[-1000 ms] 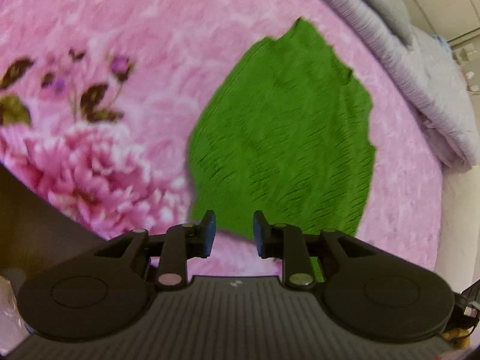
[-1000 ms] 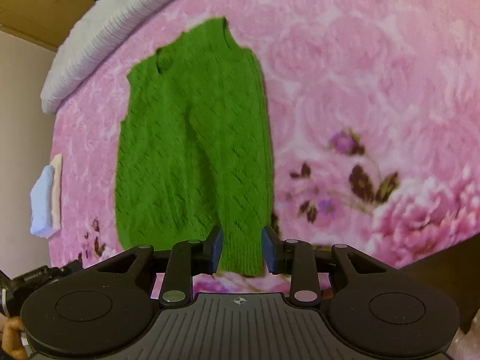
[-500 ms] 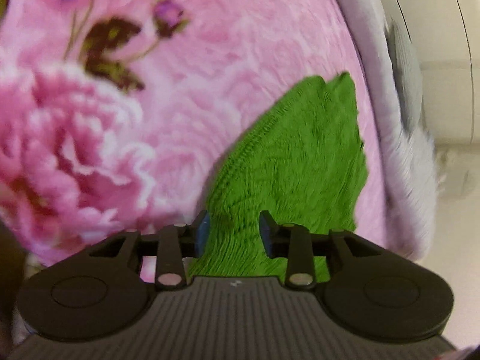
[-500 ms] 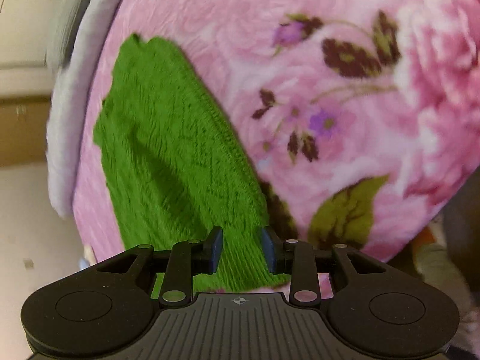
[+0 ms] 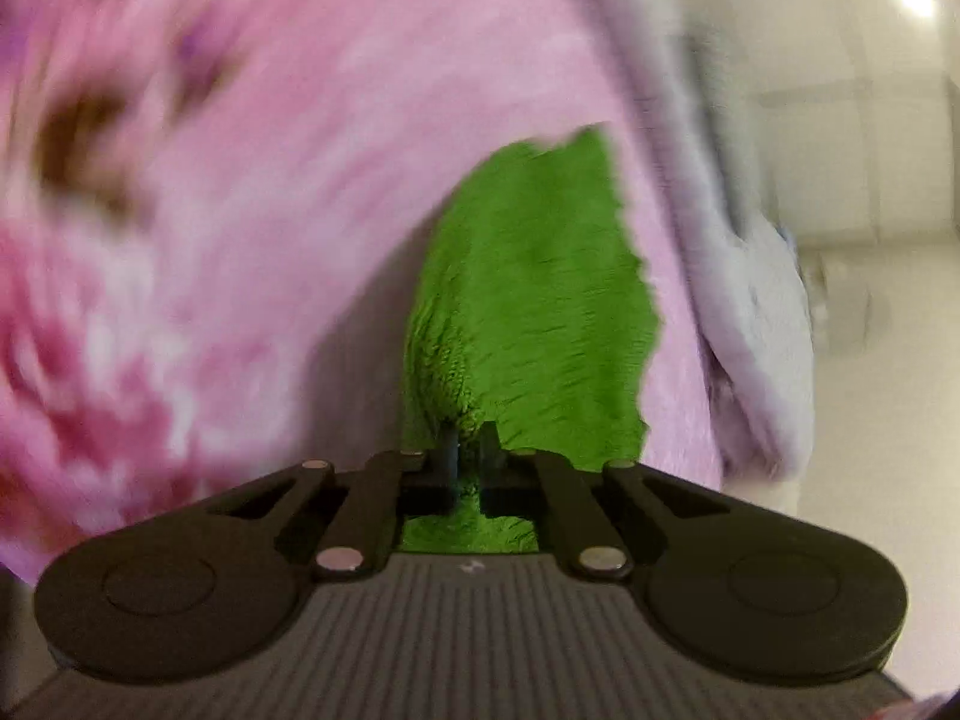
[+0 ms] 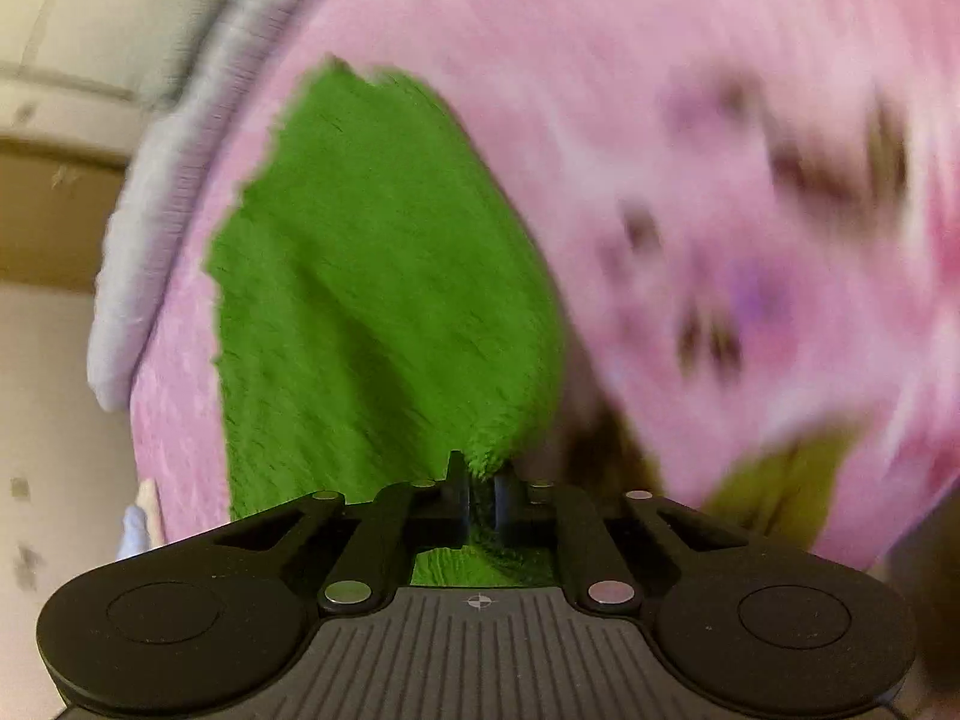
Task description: Fold clothes
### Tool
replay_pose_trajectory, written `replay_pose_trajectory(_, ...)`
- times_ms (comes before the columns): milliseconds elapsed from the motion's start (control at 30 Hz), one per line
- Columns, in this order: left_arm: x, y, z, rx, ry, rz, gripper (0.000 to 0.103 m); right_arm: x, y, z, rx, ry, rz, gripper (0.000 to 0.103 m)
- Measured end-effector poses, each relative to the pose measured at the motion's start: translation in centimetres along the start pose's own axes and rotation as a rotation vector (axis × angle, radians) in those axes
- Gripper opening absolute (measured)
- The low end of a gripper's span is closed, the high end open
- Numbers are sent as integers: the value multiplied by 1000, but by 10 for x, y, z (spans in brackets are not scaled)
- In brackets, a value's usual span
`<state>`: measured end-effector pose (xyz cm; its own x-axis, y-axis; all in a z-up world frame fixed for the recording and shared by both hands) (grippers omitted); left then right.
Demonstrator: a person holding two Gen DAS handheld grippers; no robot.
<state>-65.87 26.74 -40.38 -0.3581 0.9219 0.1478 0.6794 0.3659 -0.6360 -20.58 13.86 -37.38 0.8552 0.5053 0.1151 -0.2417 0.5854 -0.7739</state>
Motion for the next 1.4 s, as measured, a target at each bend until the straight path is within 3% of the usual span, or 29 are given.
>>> replay_pose_trajectory(67,3,-29,-20,13,101,-38,2,10,-30,12,-36,-116,-30,6)
replay_pose_trajectory(167,-24,-39,-12,158,236,11,4,23,-67,23,-100,-265,-59,6)
replay_pose_trajectory(267,-64,-9,13,369,318,128,3,7,-42,-16,-244,-256,34,6)
replay_pose_trajectory(333,-75,1,7,481,437,148,3,-4,-22,-47,-385,-224,126,6)
replay_pose_trajectory(367,-81,6,4,537,499,156,3,-6,-20,-55,-429,-222,143,6)
replay_pose_trajectory(400,-80,3,-1,546,523,131,5,-4,-24,-52,-432,-248,121,6)
replay_pose_trajectory(467,-77,-6,-12,556,565,74,5,1,-33,-44,-426,-306,78,6)
replay_pose_trajectory(567,-71,-11,-25,481,528,10,8,13,-40,-21,-348,-427,39,7)
replay_pose_trajectory(767,-91,53,-29,468,525,98,11,10,1,7,-152,-572,150,6)
replay_pose_trajectory(800,-92,55,-32,475,526,100,11,7,10,7,-146,-594,185,6)
replay_pose_trajectory(900,-95,61,-41,494,528,98,12,10,24,-7,-258,-645,255,6)
replay_pose_trajectory(933,-95,62,-45,500,529,98,12,14,20,-7,-243,-634,253,6)
replay_pose_trajectory(1033,-73,60,-58,469,498,71,12,33,9,-4,-263,-615,231,6)
replay_pose_trajectory(1167,-30,73,-75,419,531,53,12,63,7,17,-221,-571,166,6)
replay_pose_trajectory(1267,-3,106,-91,382,634,84,12,78,24,47,-187,-574,129,6)
replay_pose_trajectory(1400,27,142,-101,335,675,106,12,80,62,90,-127,-614,121,6)
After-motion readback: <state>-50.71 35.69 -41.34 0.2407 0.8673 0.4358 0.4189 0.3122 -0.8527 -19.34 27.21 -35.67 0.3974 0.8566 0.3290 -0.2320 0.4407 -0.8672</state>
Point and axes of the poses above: each gripper's, at about its wrist camera, not at the fingertips, and y roughly the way its jaws point, z to its left, x to its top, the point moved 6 cm from there along y, roughly the way its jaws point, and after that the axes turned 3 degrees about y, right-handed, at the moved point
